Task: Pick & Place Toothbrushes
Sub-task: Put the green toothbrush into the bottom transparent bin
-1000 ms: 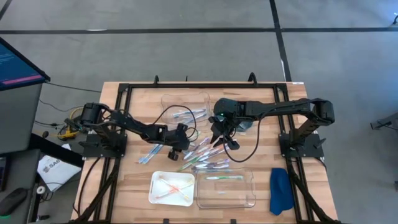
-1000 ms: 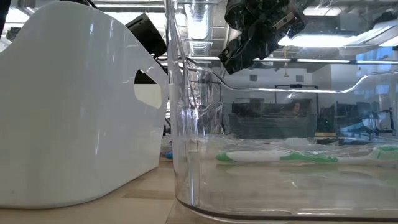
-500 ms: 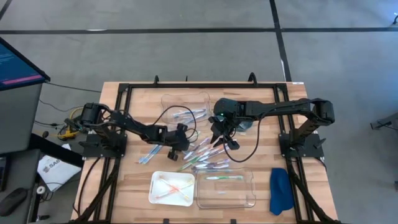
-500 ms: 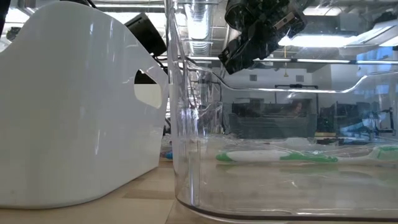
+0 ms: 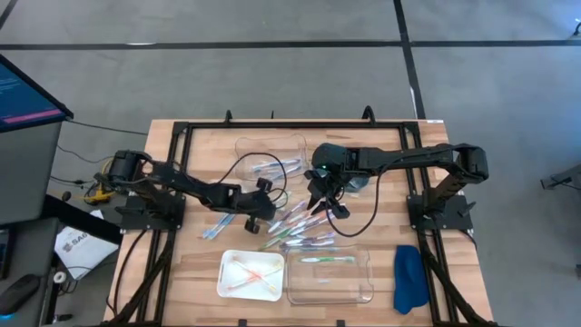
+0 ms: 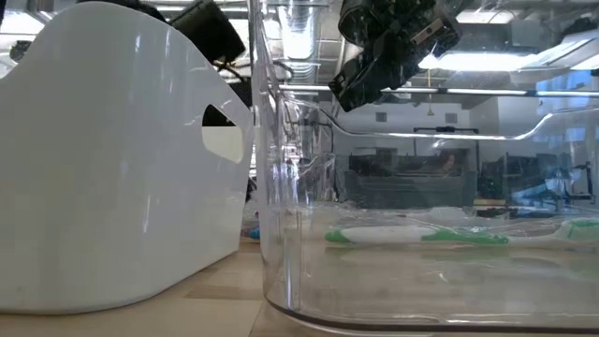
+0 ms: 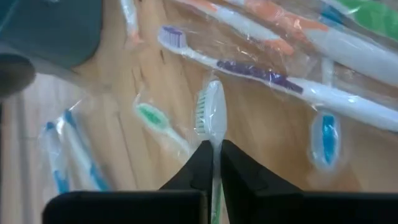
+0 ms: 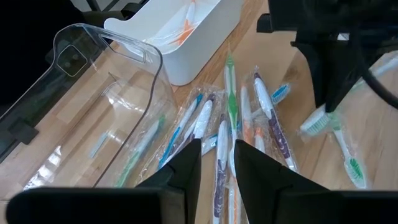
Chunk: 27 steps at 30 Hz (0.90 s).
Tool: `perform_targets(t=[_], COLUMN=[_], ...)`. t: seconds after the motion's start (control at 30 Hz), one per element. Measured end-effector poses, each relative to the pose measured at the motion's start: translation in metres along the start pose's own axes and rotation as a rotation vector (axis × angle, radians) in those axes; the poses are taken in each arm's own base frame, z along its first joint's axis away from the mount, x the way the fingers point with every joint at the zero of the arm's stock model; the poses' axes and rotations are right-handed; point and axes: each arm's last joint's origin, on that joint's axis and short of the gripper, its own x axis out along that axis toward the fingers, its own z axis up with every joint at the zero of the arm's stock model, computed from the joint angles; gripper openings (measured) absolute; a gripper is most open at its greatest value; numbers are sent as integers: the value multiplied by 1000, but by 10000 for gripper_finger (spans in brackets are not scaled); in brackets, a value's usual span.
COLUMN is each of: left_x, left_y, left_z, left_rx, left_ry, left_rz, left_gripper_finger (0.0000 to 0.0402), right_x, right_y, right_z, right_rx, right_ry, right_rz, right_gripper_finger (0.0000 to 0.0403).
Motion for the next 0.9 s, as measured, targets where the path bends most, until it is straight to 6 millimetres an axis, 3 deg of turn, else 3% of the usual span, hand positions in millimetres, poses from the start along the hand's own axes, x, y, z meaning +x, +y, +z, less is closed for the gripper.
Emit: perform_targets(t=[0.33,0.53,0.73,0.9], left_x=[-23,-51,-98,-139], left_y=[13,27,53,69], left_z=[3,7,13,19], left_rx=[-67,-178,-397,-487], left_ry=[-40,-122,-385,-790], left_rz=[30,60,20,-86], left_gripper_finger=[7,7,7,7], right_x=[0,0,0,1], right_y=[0,0,-1,-1], right_z=[0,0,2,9], right_rx=[8,16,16,-29], right_ry=[0,-3,-14,-68], right_rz=[0,-1,-6,-24], right_gripper_finger=[90,90,90,90])
